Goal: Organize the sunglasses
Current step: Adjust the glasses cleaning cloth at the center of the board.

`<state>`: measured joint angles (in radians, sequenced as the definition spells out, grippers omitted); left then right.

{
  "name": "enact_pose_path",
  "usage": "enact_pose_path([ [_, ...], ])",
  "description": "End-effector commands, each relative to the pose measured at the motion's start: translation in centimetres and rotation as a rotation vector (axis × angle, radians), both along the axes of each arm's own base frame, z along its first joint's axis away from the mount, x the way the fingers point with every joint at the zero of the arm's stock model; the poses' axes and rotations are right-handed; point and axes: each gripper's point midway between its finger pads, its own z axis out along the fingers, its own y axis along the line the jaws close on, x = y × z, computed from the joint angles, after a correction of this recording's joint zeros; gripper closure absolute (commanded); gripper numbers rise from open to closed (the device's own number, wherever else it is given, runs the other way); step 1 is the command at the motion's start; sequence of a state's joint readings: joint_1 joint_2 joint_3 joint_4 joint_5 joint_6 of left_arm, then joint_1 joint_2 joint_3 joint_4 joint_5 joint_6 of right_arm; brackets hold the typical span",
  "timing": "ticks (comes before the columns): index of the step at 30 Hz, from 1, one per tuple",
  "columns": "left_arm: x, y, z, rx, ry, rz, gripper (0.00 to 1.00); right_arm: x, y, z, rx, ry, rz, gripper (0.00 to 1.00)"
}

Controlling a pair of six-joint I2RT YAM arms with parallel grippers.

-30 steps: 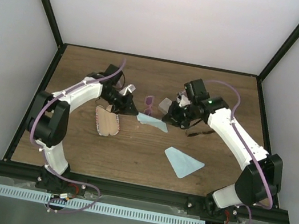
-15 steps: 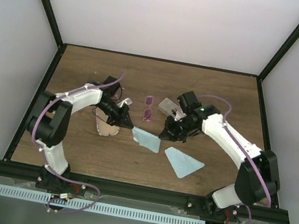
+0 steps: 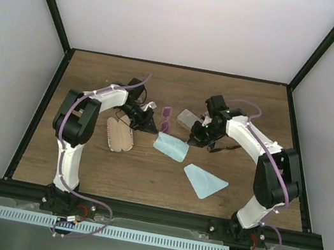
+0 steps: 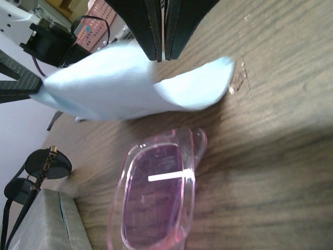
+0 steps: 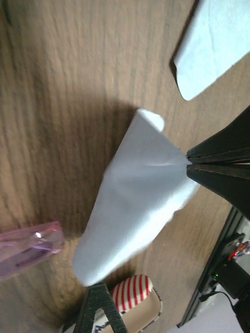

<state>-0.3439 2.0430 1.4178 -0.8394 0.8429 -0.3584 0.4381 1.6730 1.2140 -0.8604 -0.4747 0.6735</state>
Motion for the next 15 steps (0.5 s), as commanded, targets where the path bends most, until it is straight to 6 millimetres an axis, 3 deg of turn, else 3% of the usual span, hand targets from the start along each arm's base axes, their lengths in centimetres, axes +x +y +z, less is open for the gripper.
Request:
enact_pose_path([
  [1,1.0,-0.4,-0.6,-0.014,-0.009,-0.011,0.96,2.3,-0.9,0.0,-0.032,-0.068,0.009,0.99],
  [12,1.4,-0.5,-2.1,0.002,0.013,0.0,0.96,2.4,-0.3,-2.4,-0.019,-0.024,0.03,0.99],
  [15,1.8,-0.6,-2.3,0.008,-0.003,0.002,0.87,2.1,-0.5,-2.5,-0.023,-0.022,0.021,0.99],
])
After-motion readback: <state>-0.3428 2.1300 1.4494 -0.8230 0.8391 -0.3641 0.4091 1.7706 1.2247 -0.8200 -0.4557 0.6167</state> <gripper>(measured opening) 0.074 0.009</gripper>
